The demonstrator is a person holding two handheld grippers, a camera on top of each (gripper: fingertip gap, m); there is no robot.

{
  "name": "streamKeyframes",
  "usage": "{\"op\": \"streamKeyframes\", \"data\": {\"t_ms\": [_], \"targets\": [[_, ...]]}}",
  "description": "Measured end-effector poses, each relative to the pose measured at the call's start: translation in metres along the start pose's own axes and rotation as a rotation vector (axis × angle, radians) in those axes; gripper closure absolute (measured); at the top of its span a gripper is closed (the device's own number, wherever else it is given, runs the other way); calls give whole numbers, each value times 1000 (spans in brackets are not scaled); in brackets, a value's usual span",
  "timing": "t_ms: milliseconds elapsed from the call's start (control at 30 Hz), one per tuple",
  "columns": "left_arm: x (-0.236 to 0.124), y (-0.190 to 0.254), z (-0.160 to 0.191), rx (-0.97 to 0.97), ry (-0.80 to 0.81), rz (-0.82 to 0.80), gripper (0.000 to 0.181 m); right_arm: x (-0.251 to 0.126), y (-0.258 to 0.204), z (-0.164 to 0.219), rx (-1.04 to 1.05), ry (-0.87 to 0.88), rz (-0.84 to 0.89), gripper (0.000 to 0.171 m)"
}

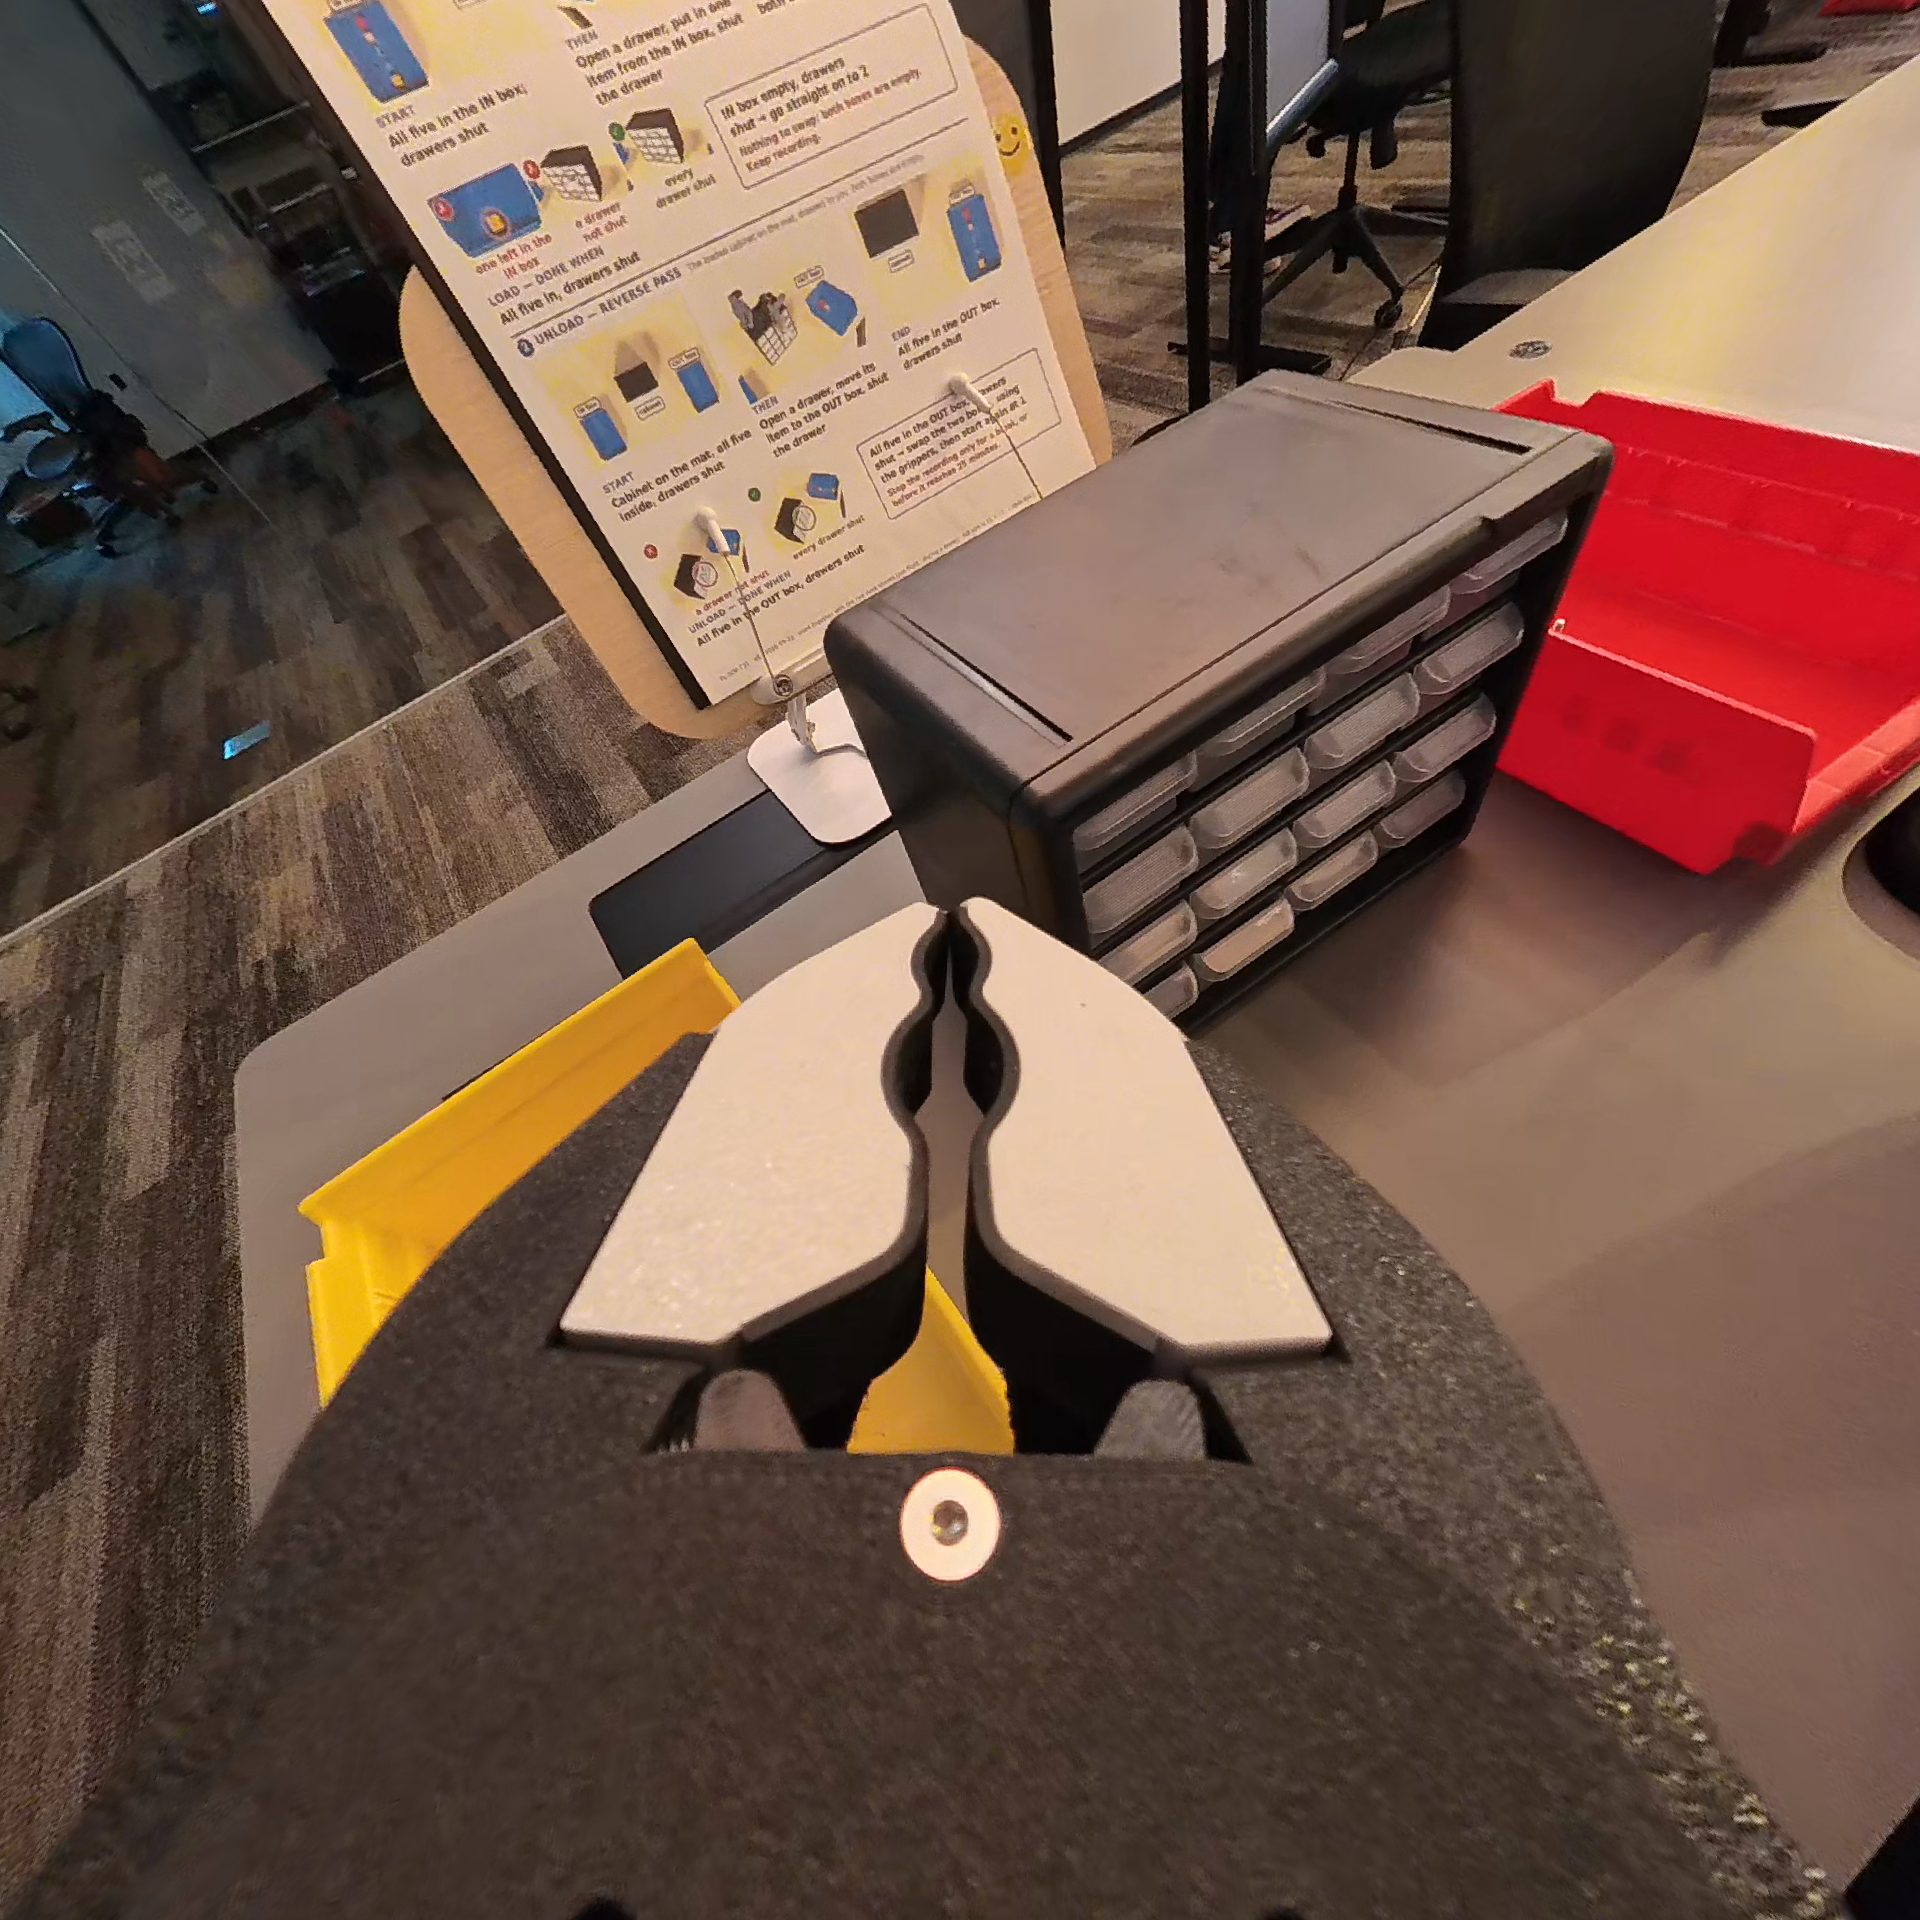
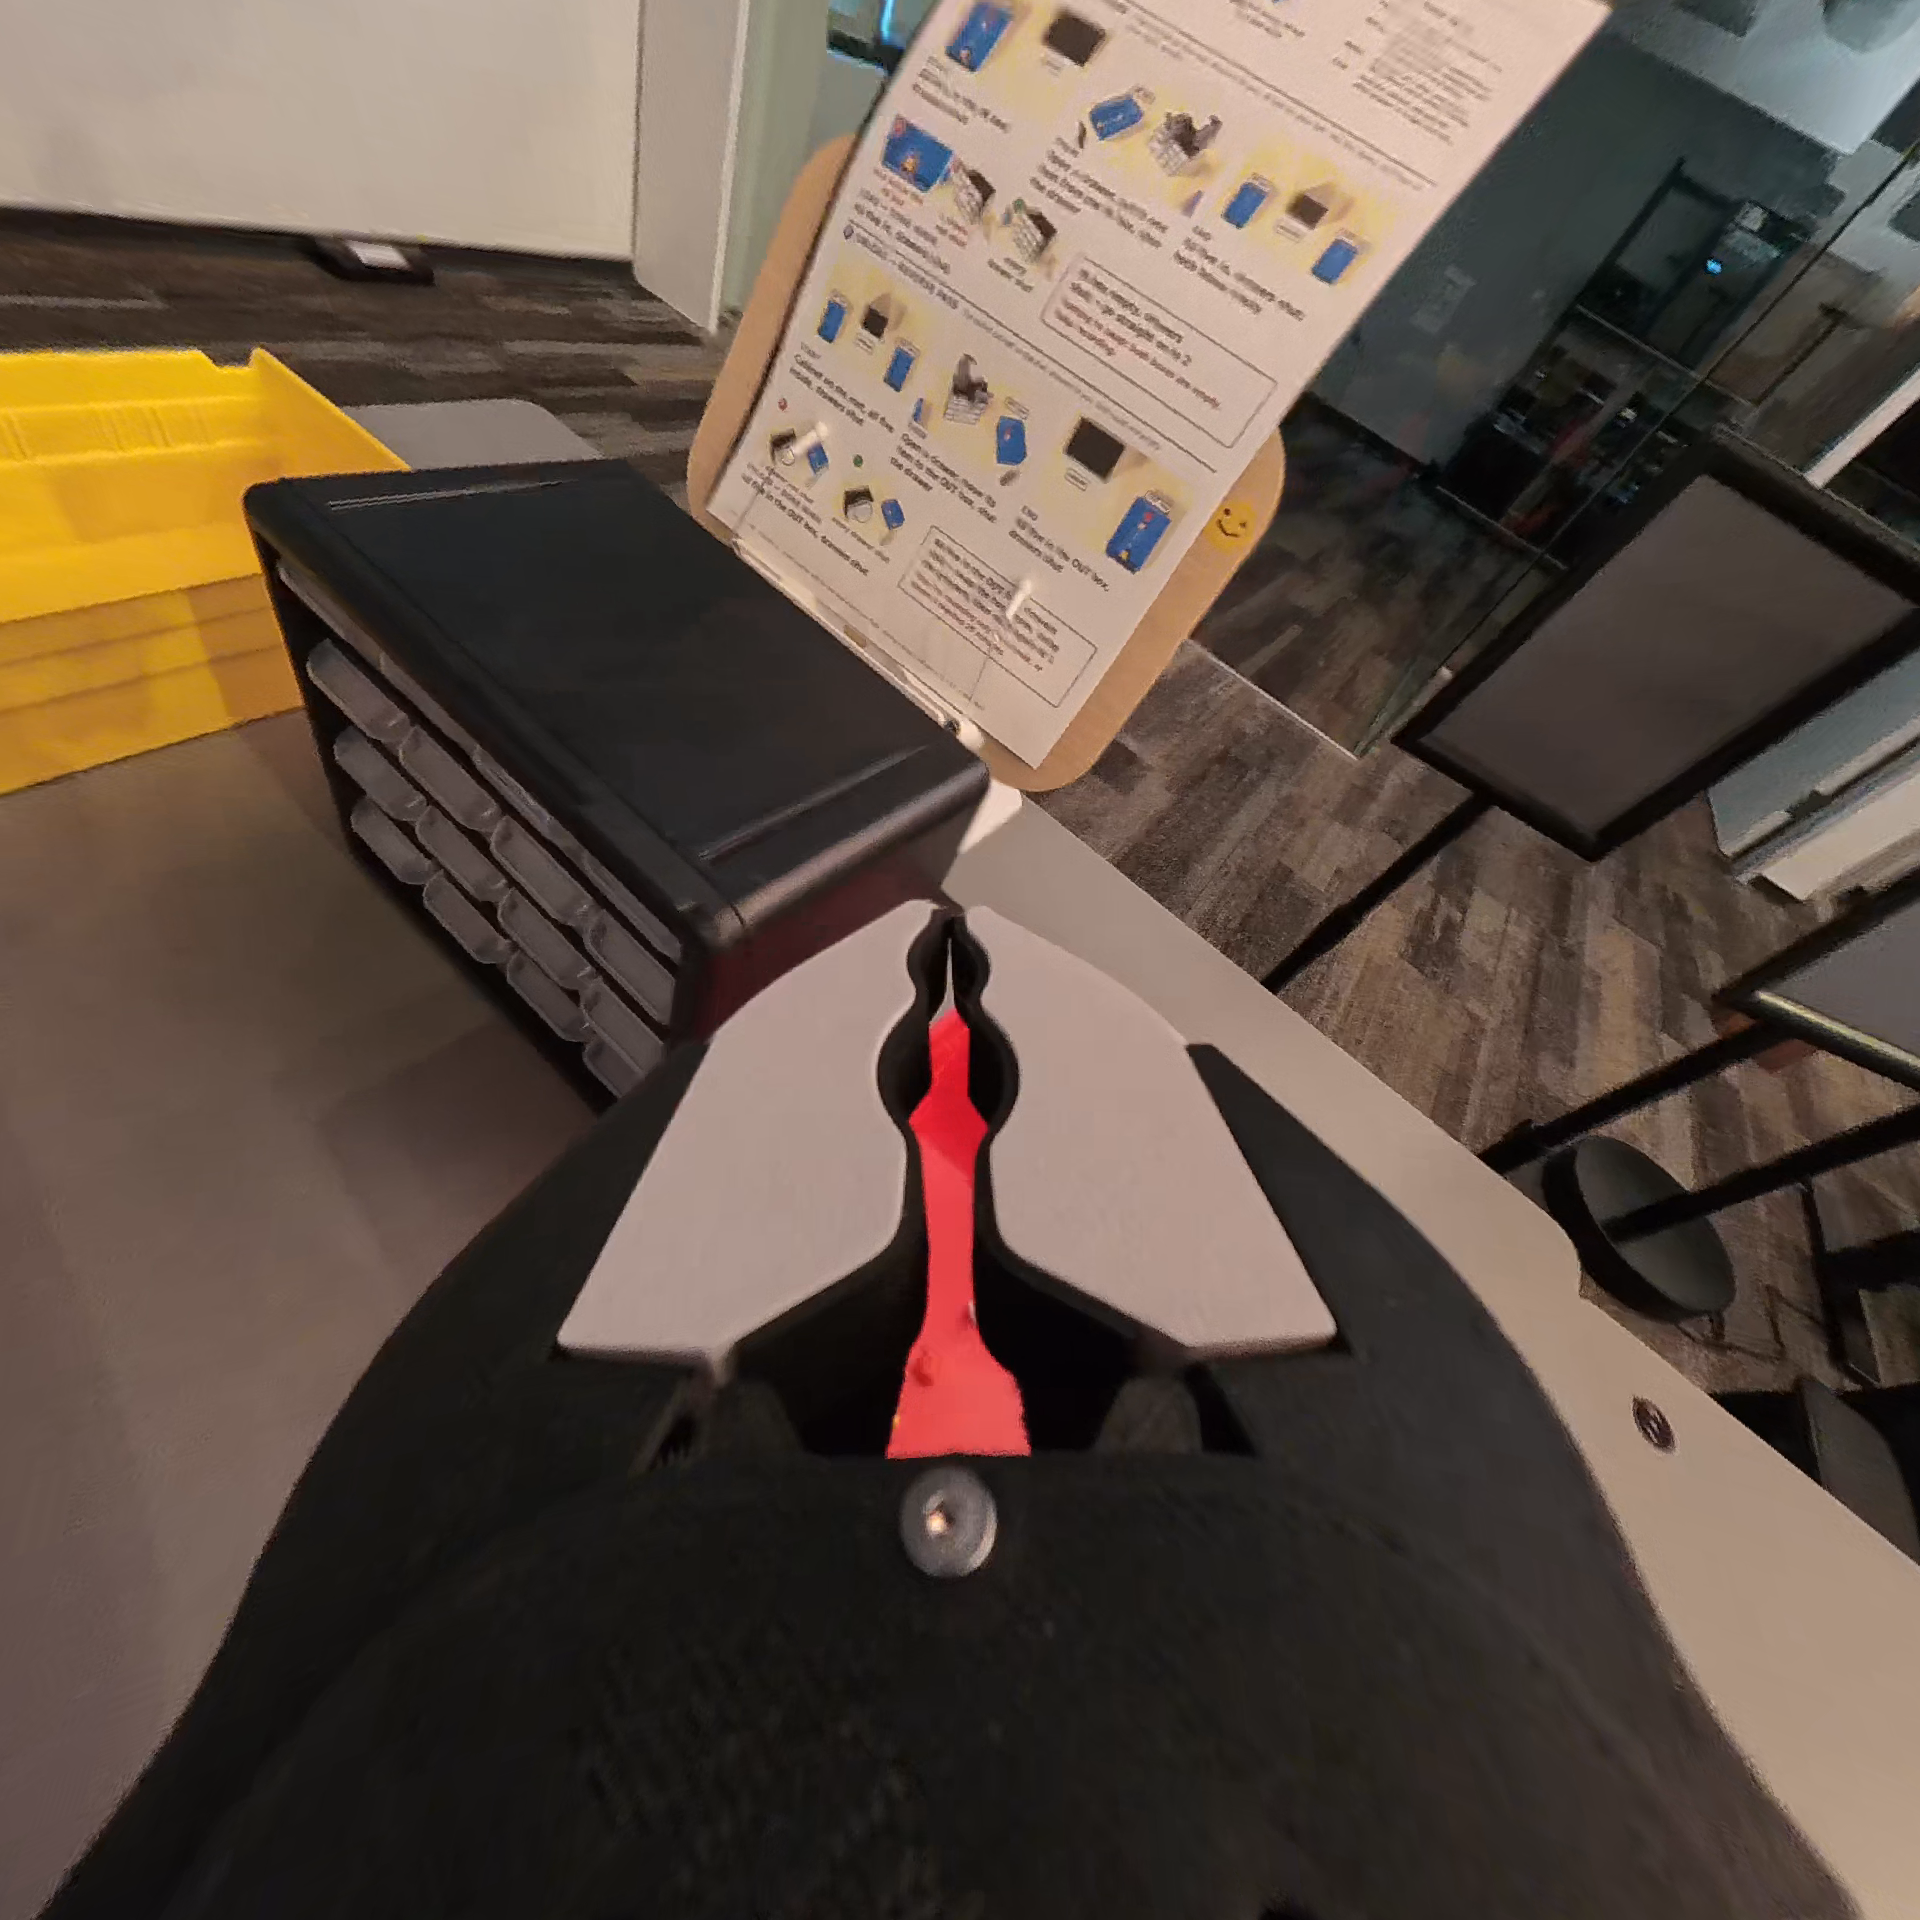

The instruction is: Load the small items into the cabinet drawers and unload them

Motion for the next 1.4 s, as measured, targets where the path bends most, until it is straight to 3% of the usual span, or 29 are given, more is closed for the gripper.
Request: {"op": "streamKeyframes", "data": {"t_ms": [133, 467, 567, 1400], "targets": [[2, 0, 1, 0, -10, 1, 181, -17, 57, 27, 13, -186, 246, 170], [15, 1, 7, 1, -60, 1, 181, -9, 144, 132, 253, -450, 411, 167], [20, 2, 8, 6, -79, 1, 181, -3, 152, 150, 289, -504, 386, 166], [18, -15, 22, -14, -112, -29, 181, 17, 120, 122, 153, -490, 323, 166]]}}
Point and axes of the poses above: each gripper's, where its closed fingertips meet, x out along the fingers, z out of its underside, y = z × x across the jaws, the point moved 4 cm from there along -x, back along the fingers, and after that the axes turned 13 degrees about x, right-handed, at the moved point
